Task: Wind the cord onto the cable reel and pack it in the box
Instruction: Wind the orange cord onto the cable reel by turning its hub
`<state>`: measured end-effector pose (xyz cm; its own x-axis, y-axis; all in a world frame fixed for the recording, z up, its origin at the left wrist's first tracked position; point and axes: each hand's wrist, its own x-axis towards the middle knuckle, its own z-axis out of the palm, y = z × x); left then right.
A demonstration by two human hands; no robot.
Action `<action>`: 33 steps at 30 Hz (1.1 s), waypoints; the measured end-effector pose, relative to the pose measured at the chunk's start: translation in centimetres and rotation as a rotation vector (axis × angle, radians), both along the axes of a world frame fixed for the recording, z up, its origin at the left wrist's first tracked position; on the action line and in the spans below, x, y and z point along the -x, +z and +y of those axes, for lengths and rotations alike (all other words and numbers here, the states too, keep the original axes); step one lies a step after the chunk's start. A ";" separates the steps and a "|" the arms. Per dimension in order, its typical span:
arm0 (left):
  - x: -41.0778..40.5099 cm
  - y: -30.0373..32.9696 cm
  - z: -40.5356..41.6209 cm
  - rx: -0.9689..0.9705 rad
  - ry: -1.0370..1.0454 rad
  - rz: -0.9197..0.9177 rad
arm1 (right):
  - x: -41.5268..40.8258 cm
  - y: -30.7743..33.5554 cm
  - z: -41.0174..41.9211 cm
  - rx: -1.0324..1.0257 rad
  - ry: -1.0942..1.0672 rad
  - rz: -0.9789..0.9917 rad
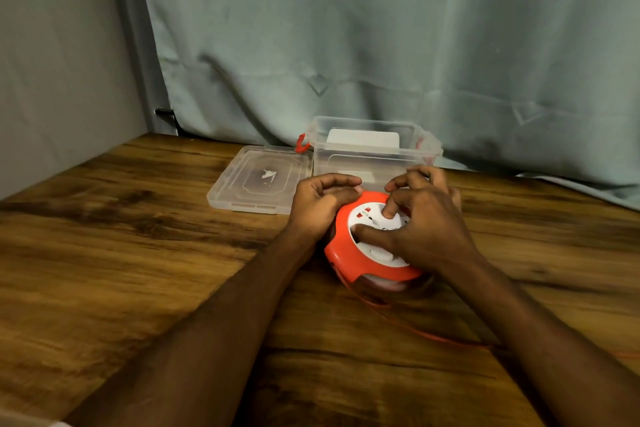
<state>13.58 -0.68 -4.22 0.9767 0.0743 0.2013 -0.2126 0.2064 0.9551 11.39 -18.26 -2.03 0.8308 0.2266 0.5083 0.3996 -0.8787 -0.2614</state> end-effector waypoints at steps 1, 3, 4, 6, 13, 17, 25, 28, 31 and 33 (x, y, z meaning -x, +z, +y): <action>0.0 0.0 0.0 -0.006 0.002 0.001 | -0.1 0.0 0.0 -0.021 -0.017 0.001; 0.0 0.0 0.0 -0.015 0.003 0.004 | -0.2 0.0 -0.1 -0.063 -0.032 0.002; 0.0 0.0 0.0 -0.017 0.001 0.003 | -0.3 0.0 -0.1 -0.073 -0.034 -0.008; 0.1 0.1 -0.1 -0.020 -0.001 0.001 | -0.3 -0.1 -0.1 -0.068 -0.039 -0.033; 0.0 0.0 0.0 -0.024 0.017 0.003 | 0.2 0.2 0.3 0.003 -0.111 -0.030; -0.4 0.1 0.2 0.065 0.150 -0.006 | 0.1 0.0 0.2 0.025 -0.141 -0.135; -1.3 -0.1 1.5 0.156 0.356 -0.008 | 2.3 -0.1 -0.1 0.018 0.340 0.091; -1.5 -0.2 1.7 0.185 0.375 -0.001 | 2.4 0.0 -0.3 -0.021 0.329 0.277; -1.5 -0.2 2.0 0.268 0.406 0.021 | 2.3 0.6 -0.5 -0.094 0.336 0.402; -1.3 0.1 2.1 0.349 0.417 0.035 | 2.6 1.1 -0.6 -0.137 0.381 0.499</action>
<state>14.87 1.46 -4.14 0.8556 0.5138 0.0633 -0.3138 0.4175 0.8528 8.79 -18.84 -0.96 0.8490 0.5130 0.1268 0.4785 -0.6445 -0.5964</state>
